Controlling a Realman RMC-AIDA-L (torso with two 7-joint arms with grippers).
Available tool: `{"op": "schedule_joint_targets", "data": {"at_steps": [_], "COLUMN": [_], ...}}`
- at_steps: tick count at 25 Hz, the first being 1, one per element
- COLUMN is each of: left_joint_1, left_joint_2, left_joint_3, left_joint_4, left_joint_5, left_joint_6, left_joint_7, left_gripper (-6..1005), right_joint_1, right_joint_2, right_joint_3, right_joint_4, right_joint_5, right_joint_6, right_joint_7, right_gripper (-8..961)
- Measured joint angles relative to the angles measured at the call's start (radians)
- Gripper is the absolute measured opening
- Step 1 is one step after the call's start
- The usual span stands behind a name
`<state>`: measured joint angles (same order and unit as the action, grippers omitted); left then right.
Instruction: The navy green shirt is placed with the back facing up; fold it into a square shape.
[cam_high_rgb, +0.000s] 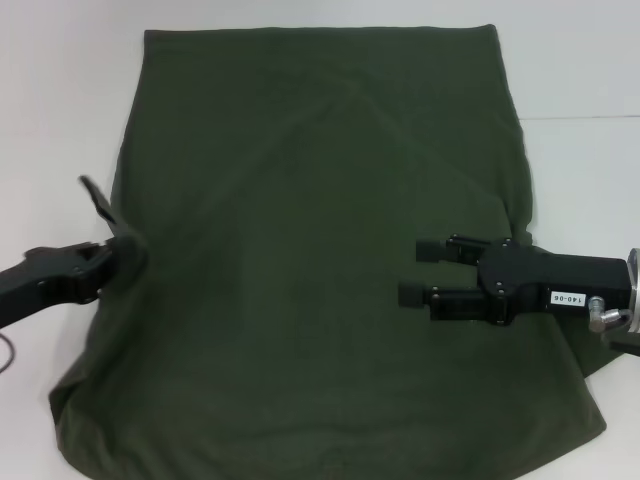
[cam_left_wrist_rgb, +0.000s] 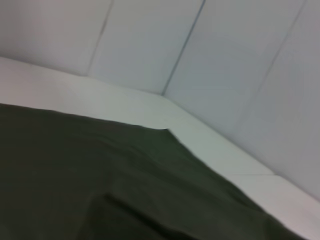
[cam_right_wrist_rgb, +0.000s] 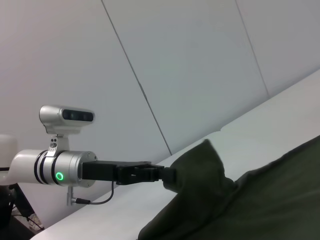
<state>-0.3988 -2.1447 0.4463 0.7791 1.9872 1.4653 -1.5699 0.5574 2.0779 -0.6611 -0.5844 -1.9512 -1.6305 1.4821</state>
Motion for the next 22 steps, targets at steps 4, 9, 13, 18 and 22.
{"op": "schedule_joint_targets", "data": {"at_steps": [4,9,13,18,22], "left_joint_1": [-0.032,-0.078,-0.098,-0.103,-0.105], "left_joint_2": [-0.017,-0.018,-0.020,-0.020,-0.018], "left_joint_3": [0.000,0.000,0.000,-0.001,-0.001], "left_joint_4": [-0.041,-0.134,-0.175,-0.180,-0.181], "left_joint_5": [0.000,0.003,-0.004,-0.013,-0.029], "left_joint_6": [-0.021,-0.061,-0.072,-0.066,-0.063], "left_joint_7": [0.000,0.007,0.009,0.014,0.035], "left_gripper": [29,36,76,259,444], "right_joint_1": [-0.002,-0.002,-0.002,-0.002,-0.002], "right_joint_2": [-0.002,-0.004,-0.005,-0.006,-0.008], "right_joint_3": [0.000,0.000,0.005,0.029,0.039], "right_joint_4": [0.000,0.000,-0.001,-0.001,-0.002], "right_joint_5": [0.000,0.000,0.000,0.000,0.001], "right_joint_6": [0.000,0.000,0.001,0.001,-0.004], "right_joint_7": [-0.002,-0.004,-0.005,-0.001,0.003], "right_gripper": [898,897,897,896,896]}}
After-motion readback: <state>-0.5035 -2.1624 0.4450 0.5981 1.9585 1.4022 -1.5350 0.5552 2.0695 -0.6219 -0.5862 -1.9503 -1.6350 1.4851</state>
